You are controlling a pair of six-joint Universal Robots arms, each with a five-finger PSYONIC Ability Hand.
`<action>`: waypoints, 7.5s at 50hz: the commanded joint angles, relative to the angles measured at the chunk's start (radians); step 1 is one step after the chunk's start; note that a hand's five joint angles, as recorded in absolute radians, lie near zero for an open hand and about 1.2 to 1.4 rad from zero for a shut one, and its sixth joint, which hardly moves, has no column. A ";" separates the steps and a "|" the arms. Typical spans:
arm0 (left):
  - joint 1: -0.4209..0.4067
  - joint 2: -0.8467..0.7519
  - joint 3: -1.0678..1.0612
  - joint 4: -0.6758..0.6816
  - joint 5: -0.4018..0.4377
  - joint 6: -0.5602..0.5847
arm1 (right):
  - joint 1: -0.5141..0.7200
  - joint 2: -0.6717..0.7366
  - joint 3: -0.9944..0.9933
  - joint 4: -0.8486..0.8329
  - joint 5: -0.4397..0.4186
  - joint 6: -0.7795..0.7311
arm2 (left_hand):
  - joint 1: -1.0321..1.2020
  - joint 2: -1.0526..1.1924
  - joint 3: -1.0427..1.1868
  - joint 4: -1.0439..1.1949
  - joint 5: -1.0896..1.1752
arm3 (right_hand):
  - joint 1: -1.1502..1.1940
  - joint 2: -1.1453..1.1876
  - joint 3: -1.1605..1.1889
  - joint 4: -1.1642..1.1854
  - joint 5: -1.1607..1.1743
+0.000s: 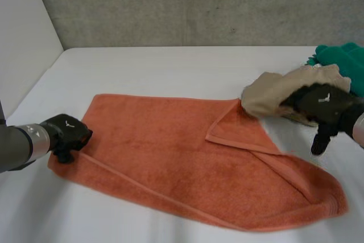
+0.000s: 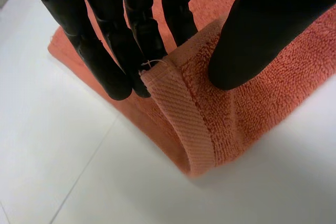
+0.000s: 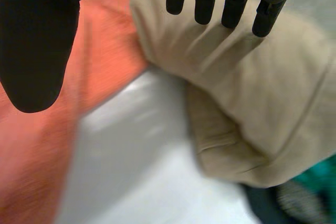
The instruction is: Fold the laundry.
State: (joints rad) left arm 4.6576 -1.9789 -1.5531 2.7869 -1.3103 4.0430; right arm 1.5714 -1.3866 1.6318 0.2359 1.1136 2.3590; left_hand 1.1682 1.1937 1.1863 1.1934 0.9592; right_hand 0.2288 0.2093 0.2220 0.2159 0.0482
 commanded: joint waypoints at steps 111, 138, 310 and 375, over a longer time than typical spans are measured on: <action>-0.123 0.169 0.010 0.115 0.032 -0.314 | -0.340 0.546 -0.432 -0.859 -0.235 0.849 | -0.409 -0.434 -0.427 -0.434 -0.374 | 0.789 0.809 0.796 0.802 0.795; -0.134 0.224 0.021 0.161 0.031 -0.337 | -0.185 0.177 -0.580 -0.239 0.220 0.384 | -0.629 -0.654 -0.647 -0.654 -0.594 | -0.054 -0.035 -0.047 -0.041 -0.048; -0.493 -0.064 -0.030 0.408 -0.334 -0.521 | -0.050 0.356 0.026 -0.540 0.012 0.330 | -0.831 -0.857 -0.850 -0.857 -0.797 | 0.240 0.260 0.247 0.253 0.246; -0.407 -0.025 -0.101 0.465 -0.349 -0.418 | -0.014 0.479 -0.075 -0.515 0.000 0.217 | -0.749 -0.775 -0.767 -0.774 -0.715 | 0.462 0.482 0.469 0.475 0.468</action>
State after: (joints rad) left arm 4.2777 -2.0156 -1.6494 3.2554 -1.6764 3.6636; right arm 1.5626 -0.9263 1.5809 -0.2758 1.1014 2.5825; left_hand 0.4347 0.4289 0.4318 0.4152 0.2398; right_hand 0.5590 0.5608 0.5630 0.5625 0.3622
